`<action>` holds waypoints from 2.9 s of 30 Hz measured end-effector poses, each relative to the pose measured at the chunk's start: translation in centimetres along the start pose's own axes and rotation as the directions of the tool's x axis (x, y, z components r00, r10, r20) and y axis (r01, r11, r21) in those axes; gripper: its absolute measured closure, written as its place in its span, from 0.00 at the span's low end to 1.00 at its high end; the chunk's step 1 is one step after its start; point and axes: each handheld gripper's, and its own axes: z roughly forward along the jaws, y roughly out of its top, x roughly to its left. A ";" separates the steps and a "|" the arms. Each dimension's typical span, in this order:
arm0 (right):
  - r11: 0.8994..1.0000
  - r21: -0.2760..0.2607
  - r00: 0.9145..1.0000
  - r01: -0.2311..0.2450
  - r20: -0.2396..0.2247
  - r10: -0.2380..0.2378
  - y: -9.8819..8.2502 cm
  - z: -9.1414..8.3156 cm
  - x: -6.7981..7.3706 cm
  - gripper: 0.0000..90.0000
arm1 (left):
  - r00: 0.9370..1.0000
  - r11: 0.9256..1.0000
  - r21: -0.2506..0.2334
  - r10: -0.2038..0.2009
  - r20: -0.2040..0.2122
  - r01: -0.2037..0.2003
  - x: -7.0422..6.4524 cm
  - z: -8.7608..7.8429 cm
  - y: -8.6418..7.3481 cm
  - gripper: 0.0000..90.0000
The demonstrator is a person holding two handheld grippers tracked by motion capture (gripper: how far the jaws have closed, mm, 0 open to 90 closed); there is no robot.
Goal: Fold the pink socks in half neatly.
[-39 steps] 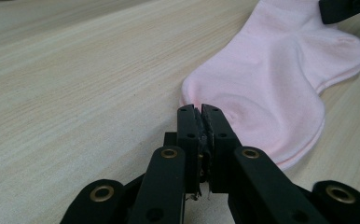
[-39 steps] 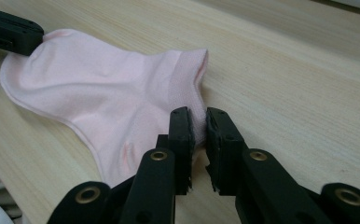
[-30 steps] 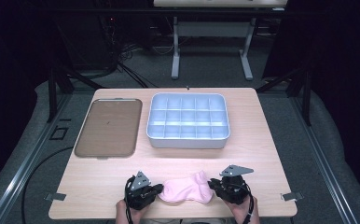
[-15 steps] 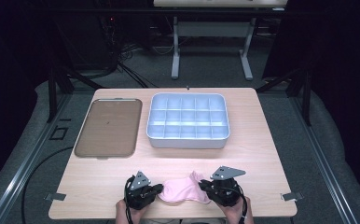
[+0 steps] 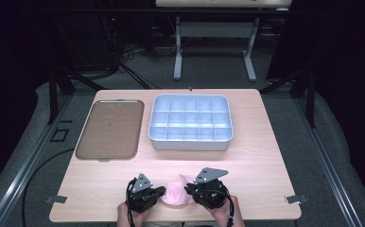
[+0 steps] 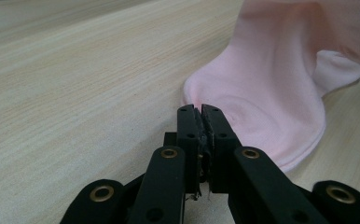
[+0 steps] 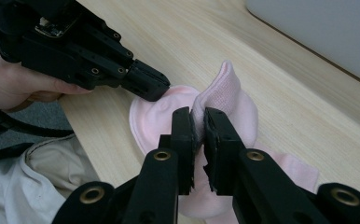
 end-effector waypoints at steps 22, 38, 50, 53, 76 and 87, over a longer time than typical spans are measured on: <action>0.974 -0.056 0.973 -0.219 0.064 0.222 -1.8 -3.3 -4.8 0.91 | 1.000 1.000 -0.007 -0.009 -0.007 0.009 0.0 0.0 0.0 0.96; 0.996 0.027 0.992 -0.085 -0.096 0.087 1.8 1.6 0.1 0.91 | 1.000 1.000 -0.003 -0.013 -0.005 0.013 0.1 0.0 0.0 0.96; 0.992 0.112 0.989 -0.064 -0.123 0.078 2.1 5.2 1.6 0.90 | 1.000 1.000 -0.003 -0.015 -0.006 0.015 0.1 0.0 0.0 0.96; 0.991 0.125 0.992 -0.053 -0.107 0.066 2.2 5.9 1.9 0.90 | 1.000 1.000 -0.003 -0.014 -0.006 0.014 0.1 0.0 0.0 0.96; 0.988 0.034 0.988 -0.151 0.021 0.150 -0.3 2.0 -3.2 0.71 | 1.000 1.000 -0.004 -0.014 -0.007 0.014 0.1 0.0 0.0 0.96; 0.989 0.054 0.991 -0.135 0.000 0.135 -1.7 1.9 -2.8 0.71 | 1.000 1.000 -0.004 -0.016 -0.006 0.016 0.1 0.0 0.0 0.96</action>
